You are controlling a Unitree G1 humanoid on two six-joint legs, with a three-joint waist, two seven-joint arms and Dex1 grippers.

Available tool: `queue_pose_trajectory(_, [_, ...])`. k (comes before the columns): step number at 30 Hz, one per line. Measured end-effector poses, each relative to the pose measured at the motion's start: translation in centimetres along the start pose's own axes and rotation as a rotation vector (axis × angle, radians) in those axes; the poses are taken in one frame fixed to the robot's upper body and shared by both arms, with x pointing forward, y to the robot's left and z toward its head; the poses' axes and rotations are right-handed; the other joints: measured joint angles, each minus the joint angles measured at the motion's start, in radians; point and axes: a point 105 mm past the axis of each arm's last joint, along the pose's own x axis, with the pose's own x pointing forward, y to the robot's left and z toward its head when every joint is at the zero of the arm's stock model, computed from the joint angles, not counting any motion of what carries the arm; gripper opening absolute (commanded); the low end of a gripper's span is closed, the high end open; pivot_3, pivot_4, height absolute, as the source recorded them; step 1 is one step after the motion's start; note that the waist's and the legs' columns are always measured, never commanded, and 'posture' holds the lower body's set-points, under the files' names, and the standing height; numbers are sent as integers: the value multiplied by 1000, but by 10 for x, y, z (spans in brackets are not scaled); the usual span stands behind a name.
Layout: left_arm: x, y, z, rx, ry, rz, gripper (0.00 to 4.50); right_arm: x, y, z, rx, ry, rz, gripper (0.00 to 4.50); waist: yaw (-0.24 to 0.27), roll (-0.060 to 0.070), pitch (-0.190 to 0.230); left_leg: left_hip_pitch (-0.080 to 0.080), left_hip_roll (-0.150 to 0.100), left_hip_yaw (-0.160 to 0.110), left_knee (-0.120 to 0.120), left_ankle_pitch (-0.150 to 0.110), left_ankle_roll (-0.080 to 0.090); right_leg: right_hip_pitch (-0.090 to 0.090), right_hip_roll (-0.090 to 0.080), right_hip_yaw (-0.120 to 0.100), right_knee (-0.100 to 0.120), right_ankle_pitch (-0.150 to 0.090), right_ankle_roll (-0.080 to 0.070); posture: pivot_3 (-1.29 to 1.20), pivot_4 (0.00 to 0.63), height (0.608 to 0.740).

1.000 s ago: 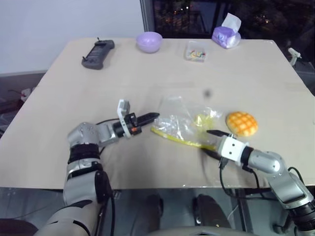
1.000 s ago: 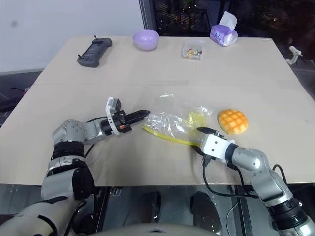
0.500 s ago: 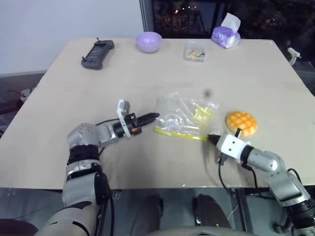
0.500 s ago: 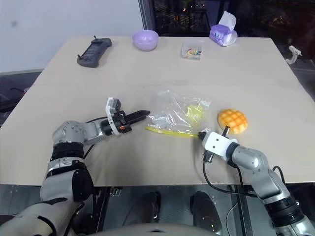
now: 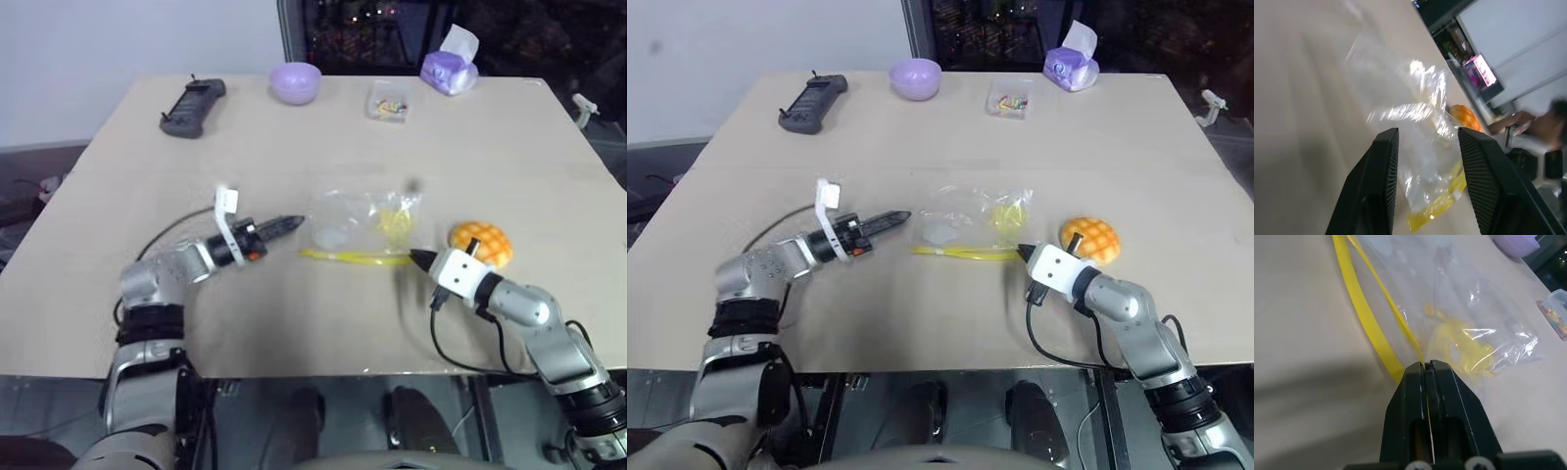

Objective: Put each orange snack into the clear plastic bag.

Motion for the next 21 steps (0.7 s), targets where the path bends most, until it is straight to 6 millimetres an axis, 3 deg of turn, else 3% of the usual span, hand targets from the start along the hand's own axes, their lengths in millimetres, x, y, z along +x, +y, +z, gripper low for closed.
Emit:
queue_pose_trajectory(5, [12,-40,29,320,-14,-118,2067,6,-13,12,-2,-42,5,0,4,0,0,-1,0,0,0,0,0,0,0,0,-2,0,0,0,150,740])
queue_pose_trajectory(10, [20,-73,21,603,115,-211,2067,8,-25,17,17,-48,-2,0,-1,0,0,-1,0,1,-3,0,0,0,0,1,-5,0,0,0,150,740])
queue_pose_trajectory(12, [16,-73,7,719,209,-217,2067,8,-29,18,22,-44,-9,0,-4,0,0,1,0,3,-5,0,0,0,0,3,-5,0,0,0,150,740])
queue_pose_trajectory(13, [11,-62,-15,832,324,-201,2067,8,-35,18,38,-35,-18,0,-4,1,1,2,1,3,-7,0,0,-1,0,3,-5,0,0,0,150,740])
queue_pose_trajectory(15, [11,-59,-23,859,345,-203,2067,9,-40,19,51,-35,-26,0,0,1,1,1,1,2,-7,0,0,-1,0,2,-5,0,0,0,150,740])
queue_pose_trajectory(21, [17,-52,-11,1063,263,-129,2067,11,-53,27,43,-45,-43,0,6,1,1,0,0,2,-6,0,0,-1,0,1,-5,0,0,0,150,740])
